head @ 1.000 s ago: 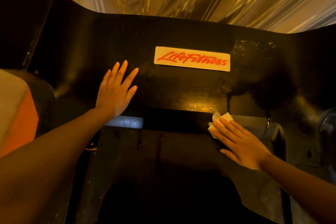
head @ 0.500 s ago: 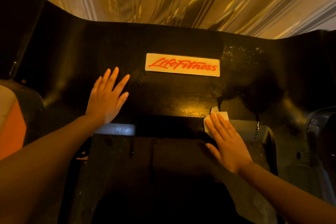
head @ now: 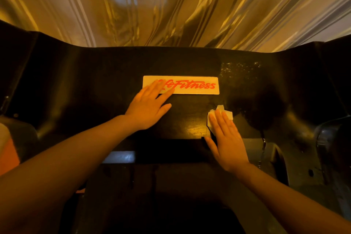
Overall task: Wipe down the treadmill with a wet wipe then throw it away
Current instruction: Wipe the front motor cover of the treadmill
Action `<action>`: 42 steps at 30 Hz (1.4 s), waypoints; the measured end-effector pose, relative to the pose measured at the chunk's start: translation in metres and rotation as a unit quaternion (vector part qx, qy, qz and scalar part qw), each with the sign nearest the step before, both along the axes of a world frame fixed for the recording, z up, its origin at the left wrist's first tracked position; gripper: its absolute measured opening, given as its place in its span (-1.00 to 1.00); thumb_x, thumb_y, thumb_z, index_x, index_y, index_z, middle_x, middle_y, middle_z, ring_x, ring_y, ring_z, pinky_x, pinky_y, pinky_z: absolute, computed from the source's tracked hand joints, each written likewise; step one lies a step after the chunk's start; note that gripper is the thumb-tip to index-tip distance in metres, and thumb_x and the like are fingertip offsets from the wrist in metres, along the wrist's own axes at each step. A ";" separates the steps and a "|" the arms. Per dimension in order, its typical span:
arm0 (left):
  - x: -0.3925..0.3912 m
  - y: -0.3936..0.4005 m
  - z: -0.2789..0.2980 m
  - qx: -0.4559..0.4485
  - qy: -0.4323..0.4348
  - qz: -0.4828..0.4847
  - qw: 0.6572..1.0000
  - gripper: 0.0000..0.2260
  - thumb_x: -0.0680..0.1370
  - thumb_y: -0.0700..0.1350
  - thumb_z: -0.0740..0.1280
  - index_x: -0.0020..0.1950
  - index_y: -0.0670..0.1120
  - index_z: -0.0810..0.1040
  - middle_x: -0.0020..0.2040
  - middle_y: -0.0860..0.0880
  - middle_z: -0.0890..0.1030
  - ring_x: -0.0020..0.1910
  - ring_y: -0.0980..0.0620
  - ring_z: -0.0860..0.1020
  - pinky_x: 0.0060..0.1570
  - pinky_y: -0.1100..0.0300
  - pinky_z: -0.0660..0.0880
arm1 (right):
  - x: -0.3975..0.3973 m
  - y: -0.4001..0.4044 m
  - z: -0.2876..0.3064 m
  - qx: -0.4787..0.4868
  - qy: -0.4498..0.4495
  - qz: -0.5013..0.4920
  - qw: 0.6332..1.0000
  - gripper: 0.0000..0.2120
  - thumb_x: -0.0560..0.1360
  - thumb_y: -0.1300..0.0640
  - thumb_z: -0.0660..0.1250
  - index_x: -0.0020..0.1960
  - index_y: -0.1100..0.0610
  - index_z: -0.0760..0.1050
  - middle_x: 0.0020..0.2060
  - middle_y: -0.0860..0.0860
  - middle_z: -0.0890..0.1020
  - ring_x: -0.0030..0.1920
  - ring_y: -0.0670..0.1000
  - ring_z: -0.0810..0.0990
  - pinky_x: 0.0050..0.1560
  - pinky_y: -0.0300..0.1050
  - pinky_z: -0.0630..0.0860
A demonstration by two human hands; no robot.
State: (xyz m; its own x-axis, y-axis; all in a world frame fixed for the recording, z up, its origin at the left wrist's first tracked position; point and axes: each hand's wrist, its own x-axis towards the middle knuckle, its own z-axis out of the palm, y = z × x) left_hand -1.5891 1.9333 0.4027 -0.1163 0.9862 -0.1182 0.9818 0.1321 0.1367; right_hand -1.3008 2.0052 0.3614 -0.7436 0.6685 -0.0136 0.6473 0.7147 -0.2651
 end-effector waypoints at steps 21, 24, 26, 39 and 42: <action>0.022 0.042 -0.009 0.001 0.023 0.005 1.000 -0.39 0.51 0.29 -0.29 0.54 0.13 -0.14 0.61 -0.01 -0.08 0.58 -0.07 -0.13 0.41 0.07 -0.21 | -0.035 0.054 0.008 0.009 -0.001 -0.044 0.999 -0.30 0.57 -0.33 -0.19 0.59 0.02 -0.09 0.58 -0.01 -0.09 0.57 -0.01 -0.17 0.50 -0.09 -0.16; 0.017 0.046 -0.006 -0.008 0.005 -0.018 1.000 -0.34 0.49 0.31 -0.31 0.56 0.13 -0.10 0.61 0.00 -0.10 0.56 -0.02 -0.18 0.42 0.08 -0.21 | -0.032 0.053 0.009 0.004 -0.002 -0.056 0.998 -0.29 0.56 -0.35 -0.21 0.58 0.01 -0.11 0.57 -0.01 -0.10 0.56 -0.01 -0.18 0.50 -0.08 -0.16; 0.011 0.052 -0.001 -0.031 -0.008 -0.039 0.999 -0.30 0.45 0.34 -0.34 0.57 0.15 -0.11 0.60 0.03 -0.16 0.55 0.02 -0.23 0.42 0.10 -0.23 | -0.031 0.053 0.009 0.011 -0.001 -0.055 0.998 -0.29 0.57 -0.35 -0.22 0.59 0.02 -0.09 0.57 0.00 -0.08 0.57 0.00 -0.16 0.50 -0.05 -0.13; 0.061 0.097 -0.008 0.002 0.039 0.045 0.998 -0.45 0.59 0.21 -0.21 0.55 0.13 0.14 0.58 -0.08 0.15 0.56 -0.14 0.11 0.45 -0.08 0.02 | -0.025 0.062 0.007 0.028 -0.008 -0.044 0.999 -0.34 0.64 -0.28 -0.13 0.58 0.11 0.07 0.57 0.07 0.08 0.57 0.06 0.01 0.49 0.00 0.00; 0.068 0.097 -0.017 0.029 0.054 0.075 0.995 -0.50 0.61 0.18 -0.07 0.51 0.11 0.26 0.52 -0.11 0.31 0.49 -0.17 0.28 0.39 -0.11 0.19 | -0.016 0.060 0.007 0.017 -0.001 -0.065 0.998 -0.33 0.63 -0.29 -0.16 0.58 0.11 0.07 0.57 0.07 0.08 0.57 0.06 0.02 0.48 0.01 0.03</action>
State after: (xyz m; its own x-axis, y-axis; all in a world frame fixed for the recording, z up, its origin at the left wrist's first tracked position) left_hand -1.5211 2.0305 0.3858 -0.2723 0.9613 -0.0405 0.9607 0.2740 0.0439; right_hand -1.3171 2.0656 0.3684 -0.6503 0.7596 0.0088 0.7359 0.6328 -0.2409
